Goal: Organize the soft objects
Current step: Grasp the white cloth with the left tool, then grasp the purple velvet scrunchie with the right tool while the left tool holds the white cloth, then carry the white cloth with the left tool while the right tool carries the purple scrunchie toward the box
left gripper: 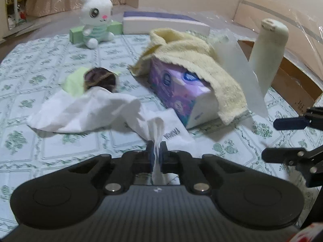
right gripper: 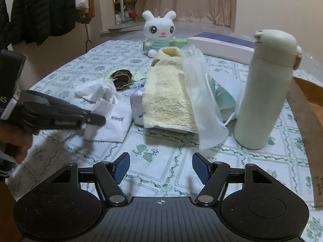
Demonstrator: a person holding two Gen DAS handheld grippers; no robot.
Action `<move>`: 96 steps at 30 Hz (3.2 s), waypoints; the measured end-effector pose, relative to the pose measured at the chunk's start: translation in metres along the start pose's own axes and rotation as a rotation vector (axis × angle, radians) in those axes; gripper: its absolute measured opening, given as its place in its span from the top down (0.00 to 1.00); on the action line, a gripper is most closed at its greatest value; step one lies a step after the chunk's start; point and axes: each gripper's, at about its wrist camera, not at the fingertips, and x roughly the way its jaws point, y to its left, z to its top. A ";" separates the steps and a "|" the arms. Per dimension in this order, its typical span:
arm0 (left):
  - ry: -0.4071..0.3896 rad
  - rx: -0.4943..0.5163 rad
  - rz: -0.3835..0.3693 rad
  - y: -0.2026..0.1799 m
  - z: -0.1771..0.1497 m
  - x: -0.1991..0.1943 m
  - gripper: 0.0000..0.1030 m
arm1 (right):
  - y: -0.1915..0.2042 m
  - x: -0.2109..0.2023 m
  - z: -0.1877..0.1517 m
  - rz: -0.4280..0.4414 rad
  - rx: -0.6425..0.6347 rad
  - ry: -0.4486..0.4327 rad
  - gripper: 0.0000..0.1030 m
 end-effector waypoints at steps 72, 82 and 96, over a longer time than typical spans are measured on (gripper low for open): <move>-0.158 -0.267 0.211 0.153 0.018 -0.038 0.97 | 0.108 0.209 0.133 -0.054 -0.197 -0.048 0.63; -0.171 -0.284 0.201 0.128 0.014 -0.054 0.97 | 0.106 0.152 0.117 -0.027 -0.178 -0.098 0.93; -0.169 -0.271 0.149 0.037 -0.008 -0.113 0.97 | 0.096 0.026 0.069 0.003 -0.085 -0.118 0.93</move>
